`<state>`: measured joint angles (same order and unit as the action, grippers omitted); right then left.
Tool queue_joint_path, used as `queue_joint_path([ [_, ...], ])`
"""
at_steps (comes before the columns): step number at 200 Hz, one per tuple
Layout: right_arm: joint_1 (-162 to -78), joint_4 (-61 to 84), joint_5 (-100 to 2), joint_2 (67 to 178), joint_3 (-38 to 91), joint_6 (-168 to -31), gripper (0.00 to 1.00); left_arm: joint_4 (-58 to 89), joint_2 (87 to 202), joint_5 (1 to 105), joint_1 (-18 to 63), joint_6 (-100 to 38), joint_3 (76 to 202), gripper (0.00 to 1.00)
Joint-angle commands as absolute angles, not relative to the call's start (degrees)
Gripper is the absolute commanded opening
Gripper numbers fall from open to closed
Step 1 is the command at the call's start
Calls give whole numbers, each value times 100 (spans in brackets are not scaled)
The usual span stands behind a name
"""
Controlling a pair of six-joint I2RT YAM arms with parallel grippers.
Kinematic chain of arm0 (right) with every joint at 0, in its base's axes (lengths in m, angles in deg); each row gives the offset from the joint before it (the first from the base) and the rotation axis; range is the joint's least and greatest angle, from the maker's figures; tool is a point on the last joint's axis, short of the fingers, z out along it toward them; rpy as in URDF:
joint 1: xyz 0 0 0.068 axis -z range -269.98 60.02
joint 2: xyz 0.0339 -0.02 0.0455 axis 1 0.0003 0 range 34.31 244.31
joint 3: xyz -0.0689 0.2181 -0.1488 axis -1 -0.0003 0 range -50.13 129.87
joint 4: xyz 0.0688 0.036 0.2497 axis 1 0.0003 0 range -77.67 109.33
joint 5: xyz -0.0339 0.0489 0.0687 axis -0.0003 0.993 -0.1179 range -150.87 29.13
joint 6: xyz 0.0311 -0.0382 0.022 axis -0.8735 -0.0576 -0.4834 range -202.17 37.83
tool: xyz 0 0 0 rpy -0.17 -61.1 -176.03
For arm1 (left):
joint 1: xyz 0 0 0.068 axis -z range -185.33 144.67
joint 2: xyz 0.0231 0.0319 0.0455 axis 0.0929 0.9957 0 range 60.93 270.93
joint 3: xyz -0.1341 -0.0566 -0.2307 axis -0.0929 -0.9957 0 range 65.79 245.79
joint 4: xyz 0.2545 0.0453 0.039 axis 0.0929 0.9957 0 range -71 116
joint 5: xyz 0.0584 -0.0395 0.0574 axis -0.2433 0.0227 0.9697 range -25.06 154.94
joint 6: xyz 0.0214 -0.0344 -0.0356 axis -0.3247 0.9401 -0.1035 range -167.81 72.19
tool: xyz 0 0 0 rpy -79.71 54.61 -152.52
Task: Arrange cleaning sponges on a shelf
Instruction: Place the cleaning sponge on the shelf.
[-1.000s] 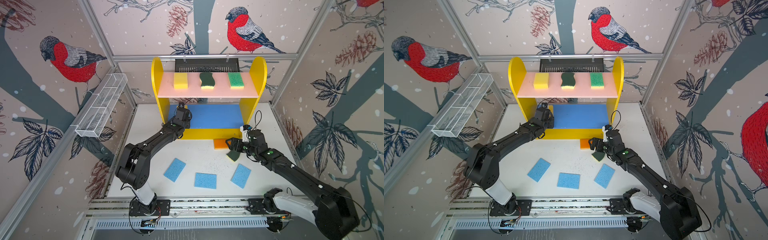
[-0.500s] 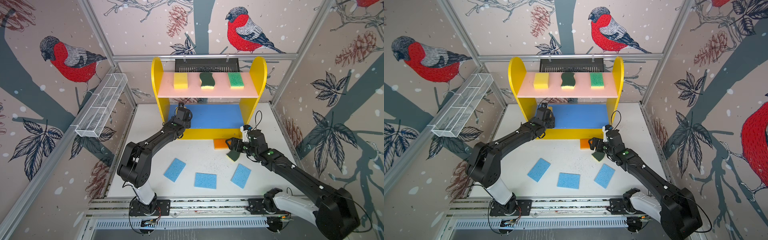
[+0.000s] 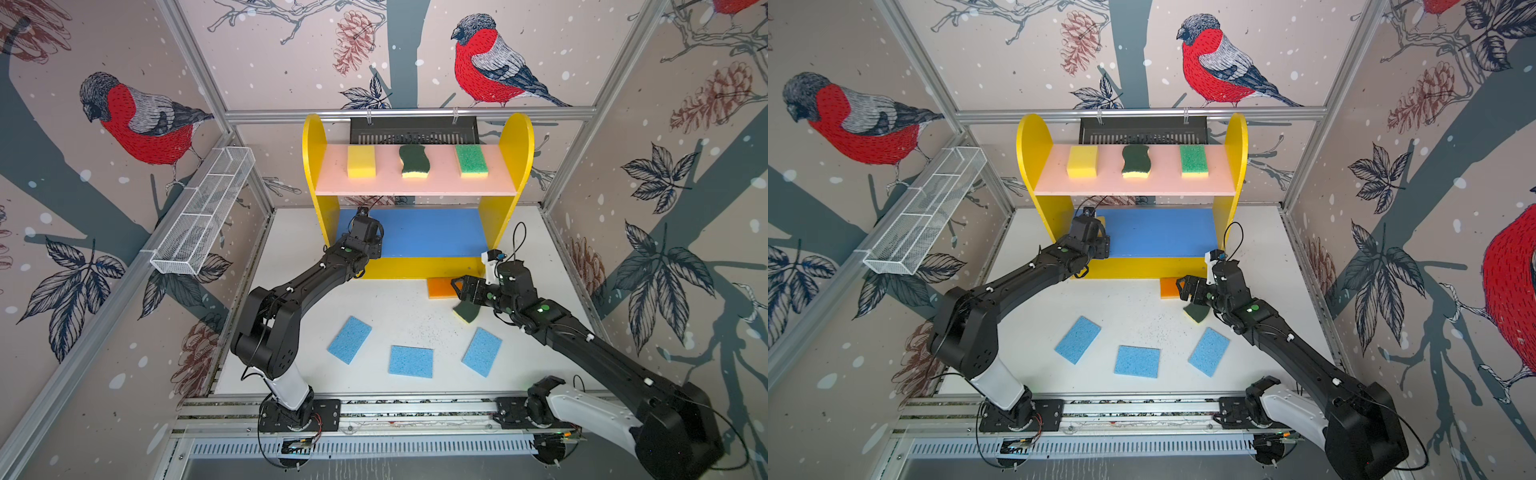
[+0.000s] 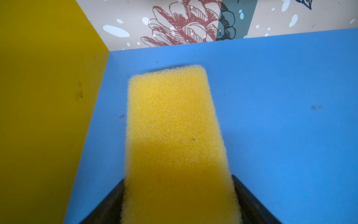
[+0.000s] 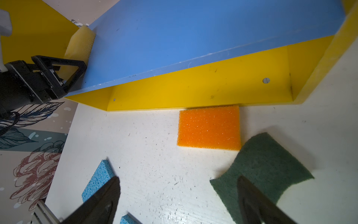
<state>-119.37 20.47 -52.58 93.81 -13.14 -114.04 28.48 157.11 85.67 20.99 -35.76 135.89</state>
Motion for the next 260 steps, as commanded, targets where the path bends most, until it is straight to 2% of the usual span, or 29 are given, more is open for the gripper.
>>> queue_joint_path([
  [1,-11958,2046,-5349,9319,-1319,-11481,94,2882,15716,8395,2084,-3668,13575,75],
  [59,-11991,2079,-5384,9200,-1368,-11508,94,2836,15737,8282,2083,-3942,13575,72],
  [118,-11998,2090,-5390,9135,-1392,-11502,94,3011,15665,8517,2084,-3901,13619,82],
  [146,-11998,2102,-5412,9100,-1392,-11491,94,3080,15521,8470,2094,-3860,13643,83],
  [209,-12020,2151,-5454,9034,-1366,-11486,94,3332,14879,7847,2128,-3815,13498,84],
  [260,-12122,2175,-5566,8942,-1460,-11565,94,3328,13913,7513,2236,-3852,12830,83],
])
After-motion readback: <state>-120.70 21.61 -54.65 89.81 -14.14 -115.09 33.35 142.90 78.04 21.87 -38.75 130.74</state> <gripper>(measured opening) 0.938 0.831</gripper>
